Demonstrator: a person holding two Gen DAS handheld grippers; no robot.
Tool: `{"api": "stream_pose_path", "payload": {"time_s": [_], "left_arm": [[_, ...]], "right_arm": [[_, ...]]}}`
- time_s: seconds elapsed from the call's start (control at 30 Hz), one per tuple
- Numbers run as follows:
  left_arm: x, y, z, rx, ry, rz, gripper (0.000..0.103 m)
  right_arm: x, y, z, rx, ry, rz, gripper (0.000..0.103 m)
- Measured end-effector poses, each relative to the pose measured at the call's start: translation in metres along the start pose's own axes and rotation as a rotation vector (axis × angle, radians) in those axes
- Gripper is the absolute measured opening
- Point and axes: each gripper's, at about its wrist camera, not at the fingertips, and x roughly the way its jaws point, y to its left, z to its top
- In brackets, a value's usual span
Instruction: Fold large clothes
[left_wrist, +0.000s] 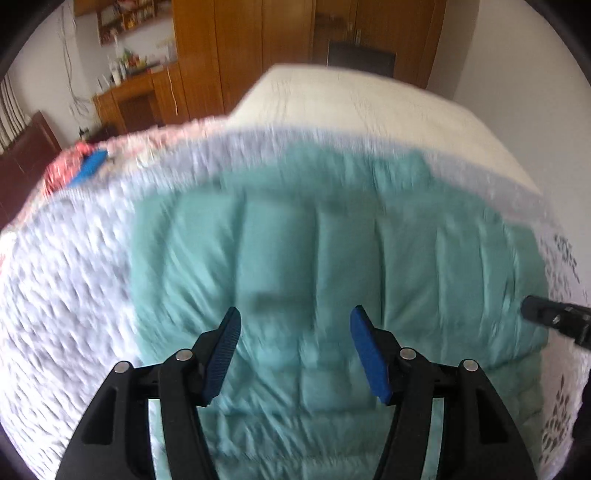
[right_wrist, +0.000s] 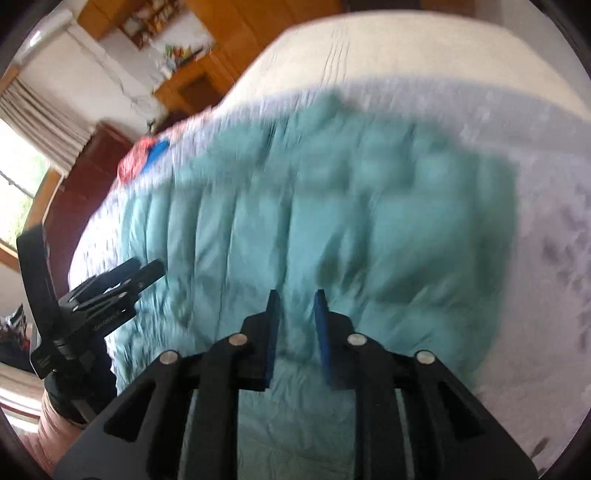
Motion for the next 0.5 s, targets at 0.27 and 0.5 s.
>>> {"api": "stream_pose_path", "payload": {"time_s": [0.27, 0.5], "left_arm": [[0.044, 0.025, 0.035, -0.032, 0.030, 0.070, 0.062], [0.071, 0.030, 0.020, -0.025, 0.097, 0.036, 0.066]], "right_arm": [[0.033, -0.043, 0.025, 0.077, 0.047, -0.082, 0.020], [0.067, -0.059, 0.016, 0.126, 0.097, -0.037, 0.019]]}}
